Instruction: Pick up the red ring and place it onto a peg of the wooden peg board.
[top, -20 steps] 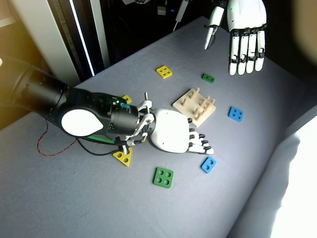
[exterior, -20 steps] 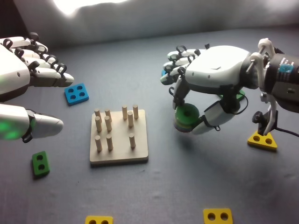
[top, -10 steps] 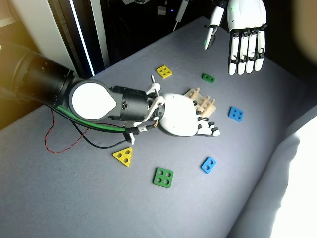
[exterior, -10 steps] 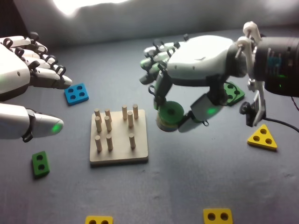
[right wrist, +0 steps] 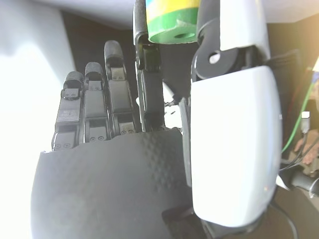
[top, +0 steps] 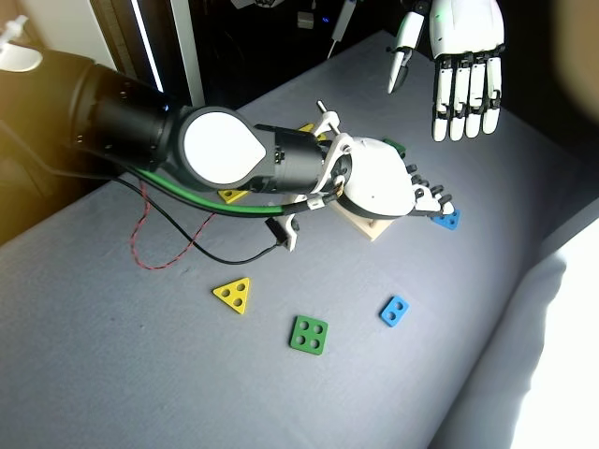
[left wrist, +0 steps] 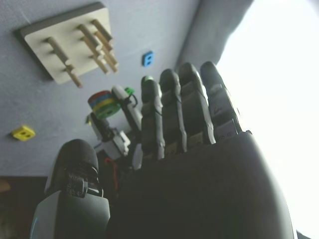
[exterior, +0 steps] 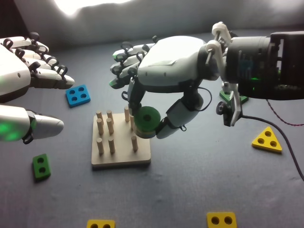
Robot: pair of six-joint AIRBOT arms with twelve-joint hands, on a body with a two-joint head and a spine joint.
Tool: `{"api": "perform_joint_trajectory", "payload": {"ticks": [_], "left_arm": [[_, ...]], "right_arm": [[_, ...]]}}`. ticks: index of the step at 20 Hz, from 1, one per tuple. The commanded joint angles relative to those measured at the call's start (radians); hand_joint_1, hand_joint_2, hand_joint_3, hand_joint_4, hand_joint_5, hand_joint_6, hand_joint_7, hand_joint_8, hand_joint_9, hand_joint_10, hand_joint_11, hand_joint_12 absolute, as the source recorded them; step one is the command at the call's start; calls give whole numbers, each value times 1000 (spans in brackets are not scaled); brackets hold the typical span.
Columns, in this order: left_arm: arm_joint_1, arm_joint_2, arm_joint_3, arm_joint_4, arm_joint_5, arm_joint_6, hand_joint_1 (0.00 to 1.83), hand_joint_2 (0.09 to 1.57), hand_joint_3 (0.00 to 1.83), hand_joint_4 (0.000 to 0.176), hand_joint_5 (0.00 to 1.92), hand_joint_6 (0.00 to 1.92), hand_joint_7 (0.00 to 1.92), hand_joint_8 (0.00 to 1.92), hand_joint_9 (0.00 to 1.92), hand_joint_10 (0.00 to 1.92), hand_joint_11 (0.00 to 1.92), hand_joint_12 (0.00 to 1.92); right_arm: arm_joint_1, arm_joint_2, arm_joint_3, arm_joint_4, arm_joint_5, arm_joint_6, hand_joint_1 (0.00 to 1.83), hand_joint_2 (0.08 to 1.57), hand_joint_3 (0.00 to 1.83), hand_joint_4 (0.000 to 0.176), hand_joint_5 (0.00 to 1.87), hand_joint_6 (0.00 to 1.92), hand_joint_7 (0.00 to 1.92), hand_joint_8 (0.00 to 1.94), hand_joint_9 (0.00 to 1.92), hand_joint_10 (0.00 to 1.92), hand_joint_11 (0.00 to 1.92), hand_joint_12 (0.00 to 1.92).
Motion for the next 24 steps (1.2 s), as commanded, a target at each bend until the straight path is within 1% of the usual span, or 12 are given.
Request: {"api": "perform_joint_trajectory", "payload": {"ticks": [1,6,9,10,12,13,17,18,20,21,22,24], "left_arm": [[-14,14,2,-7,-85,3,2,1299,3,0,250,1,234,5,149,1,0,131],[-14,14,3,-7,-85,3,8,1298,1,0,267,4,259,4,185,7,0,232],[-14,14,3,-7,-85,3,30,1299,1,0,280,3,254,2,185,2,0,234],[-14,14,3,-7,-85,3,42,1296,0,0,268,1,240,0,179,0,0,222],[-14,14,3,-7,-85,3,1,1299,1,0,231,0,189,0,131,2,0,153],[-14,14,3,-7,-85,3,0,1296,0,0,227,0,189,1,127,1,0,144],[-14,14,5,-7,-85,3,0,1299,1,0,226,1,194,2,128,1,0,137],[-14,14,5,-7,-85,3,0,1299,0,0,267,0,225,0,143,1,0,193],[-14,14,5,-7,-85,3,0,1299,0,0,228,1,192,2,104,1,0,93],[-14,14,5,-7,-85,3,0,1297,0,0,228,3,202,7,109,4,0,86],[-14,14,5,-7,-85,3,0,1291,0,0,226,1,205,1,121,2,0,127],[-14,14,5,-6,-85,3,0,1292,0,0,268,0,239,0,150,0,0,210]], "right_arm": [[12,7,0,22,54,6,1105,1060,1,28,1102,788,324,1,162,8,0,0],[10,-18,0,12,49,8,1110,1065,0,8,1088,812,293,2,96,5,0,0],[4,-36,0,12,48,12,1092,1060,1,66,1096,797,329,6,141,10,0,0],[2,-40,0,12,46,13,1113,1052,0,23,1119,762,348,5,146,6,0,0],[0,-44,-1,11,35,13,1117,1050,0,13,1123,754,351,3,121,0,0,0],[-1,-46,-1,10,34,13,1099,1060,1,47,1097,798,345,1,98,1,0,0],[-9,-47,-1,-3,34,13,1102,1055,0,51,1109,775,341,0,113,4,0,0],[-9,-47,-1,-4,34,13,1084,1062,1,86,1090,808,337,0,135,7,0,0],[-8,-48,-4,-4,34,13,1089,1073,1,51,1067,849,351,3,152,5,0,0],[-9,-48,-6,-4,34,13,1074,1083,3,74,1044,886,328,0,89,0,0,0],[-11,-48,-8,-4,34,13,1083,1085,1,48,1042,888,338,4,81,1,0,0],[-17,-48,-9,-4,34,13,1078,1087,0,61,1039,893,327,1,43,1,0,0]]}}
